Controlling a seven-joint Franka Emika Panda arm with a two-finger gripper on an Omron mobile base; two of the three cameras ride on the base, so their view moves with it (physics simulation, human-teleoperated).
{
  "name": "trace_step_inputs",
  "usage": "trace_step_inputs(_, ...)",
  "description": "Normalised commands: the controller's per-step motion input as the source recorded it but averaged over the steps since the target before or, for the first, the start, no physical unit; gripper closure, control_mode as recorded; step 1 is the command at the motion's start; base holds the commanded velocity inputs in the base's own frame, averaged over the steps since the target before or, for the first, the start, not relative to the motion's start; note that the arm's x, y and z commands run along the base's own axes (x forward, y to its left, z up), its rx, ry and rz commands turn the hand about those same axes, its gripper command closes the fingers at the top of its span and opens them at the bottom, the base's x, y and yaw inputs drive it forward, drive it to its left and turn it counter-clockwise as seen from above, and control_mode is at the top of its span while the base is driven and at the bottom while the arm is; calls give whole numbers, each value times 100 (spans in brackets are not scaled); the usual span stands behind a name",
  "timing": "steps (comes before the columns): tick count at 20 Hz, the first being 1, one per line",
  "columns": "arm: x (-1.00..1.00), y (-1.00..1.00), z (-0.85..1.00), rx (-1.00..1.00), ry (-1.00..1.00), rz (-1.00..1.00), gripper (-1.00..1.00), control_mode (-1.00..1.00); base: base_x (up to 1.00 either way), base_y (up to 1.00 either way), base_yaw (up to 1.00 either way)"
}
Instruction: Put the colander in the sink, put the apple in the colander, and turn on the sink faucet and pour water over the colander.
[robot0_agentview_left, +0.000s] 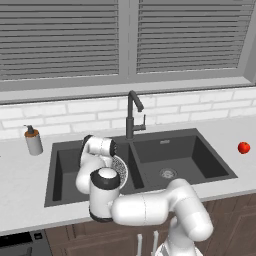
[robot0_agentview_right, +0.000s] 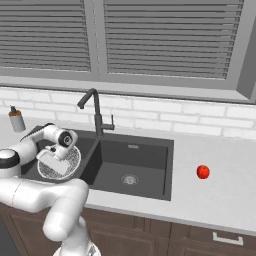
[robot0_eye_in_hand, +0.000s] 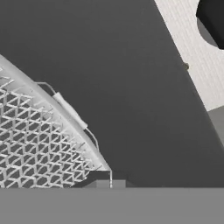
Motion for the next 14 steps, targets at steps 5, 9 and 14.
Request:
trace_step_inputs(5, 0, 5, 34, -20, 7, -17, 100, -100, 0, 0, 0)
trace_step_inputs(9, 0, 8, 47, -25, 5, -11, 100, -100, 0, 0, 0)
trace_step_inputs(14, 1, 22, 41, -37, 2, -7, 100, -100, 0, 0, 0)
